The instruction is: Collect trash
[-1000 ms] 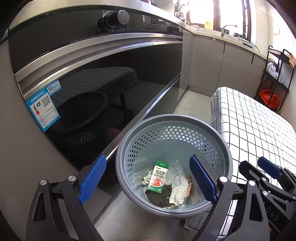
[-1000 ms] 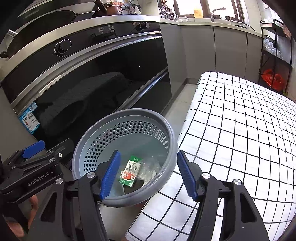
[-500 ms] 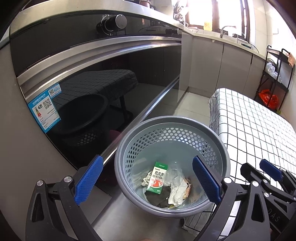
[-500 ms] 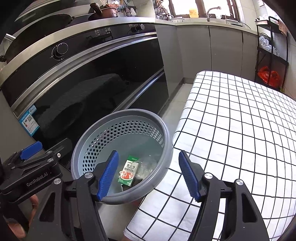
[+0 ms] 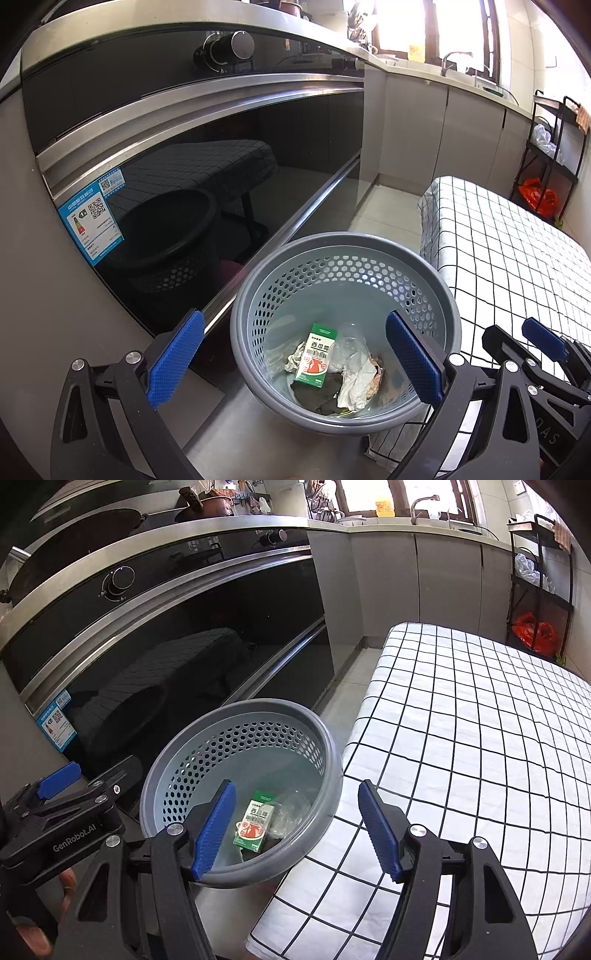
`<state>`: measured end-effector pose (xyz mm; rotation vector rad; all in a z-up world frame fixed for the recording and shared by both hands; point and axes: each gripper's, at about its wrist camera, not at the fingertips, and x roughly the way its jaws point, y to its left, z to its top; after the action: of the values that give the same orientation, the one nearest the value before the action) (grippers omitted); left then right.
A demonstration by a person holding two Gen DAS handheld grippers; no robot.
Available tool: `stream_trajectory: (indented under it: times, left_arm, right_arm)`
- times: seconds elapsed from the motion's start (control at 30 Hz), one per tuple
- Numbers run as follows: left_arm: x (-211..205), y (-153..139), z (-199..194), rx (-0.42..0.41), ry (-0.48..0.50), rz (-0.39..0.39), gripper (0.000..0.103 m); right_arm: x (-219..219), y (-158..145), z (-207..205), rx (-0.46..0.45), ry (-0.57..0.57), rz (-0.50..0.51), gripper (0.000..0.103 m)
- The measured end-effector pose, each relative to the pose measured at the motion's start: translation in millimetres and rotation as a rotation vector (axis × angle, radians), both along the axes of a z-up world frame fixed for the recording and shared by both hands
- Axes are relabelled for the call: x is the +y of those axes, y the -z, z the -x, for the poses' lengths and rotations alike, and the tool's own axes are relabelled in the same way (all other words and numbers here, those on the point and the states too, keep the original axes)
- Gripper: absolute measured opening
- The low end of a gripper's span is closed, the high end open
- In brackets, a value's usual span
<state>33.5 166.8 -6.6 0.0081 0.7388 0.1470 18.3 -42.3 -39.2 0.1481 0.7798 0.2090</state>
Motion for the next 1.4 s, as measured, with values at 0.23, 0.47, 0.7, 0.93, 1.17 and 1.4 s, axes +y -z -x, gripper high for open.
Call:
stream_trajectory:
  times: [0.23, 0.47, 0.7, 0.93, 1.17, 1.4]
  left_arm:
    - [0.5, 0.3, -0.6, 0.001, -0.011, -0.004, 0.097]
    - [-0.9, -0.4, 0.5, -0.005, -0.014, -0.018, 0.097]
    - [-0.5, -1.3, 1.9, -0.008, -0.017, -0.009, 0.097]
    - [-1.5, -2.1, 2.2, -0.011, -0.017, -0.013, 0.097]
    - [-1.9, -2.3, 2.6, -0.011, -0.02, -0.012, 0.097]
    - [0.0, -1.7, 1.9, -0.007, -0.025, -0.004, 0.097]
  right_arm:
    - [0.4, -0.5, 0.6, -0.003, 0.005, 0.003, 0.067]
    - [1.4, -1.3, 1.0, -0.005, 0.004, 0.01, 0.067]
    - [2.6, -2.2, 1.3, -0.009, 0.003, 0.016, 0.067]
    - [2.4, -2.9, 1.6, -0.01, 0.002, 0.015, 0.067]
    - [1.2, -3.3, 1.9, -0.011, 0.001, 0.015, 0.067]
    - [0.2, -4.0, 2.3, -0.011, 0.002, 0.013, 0.067]
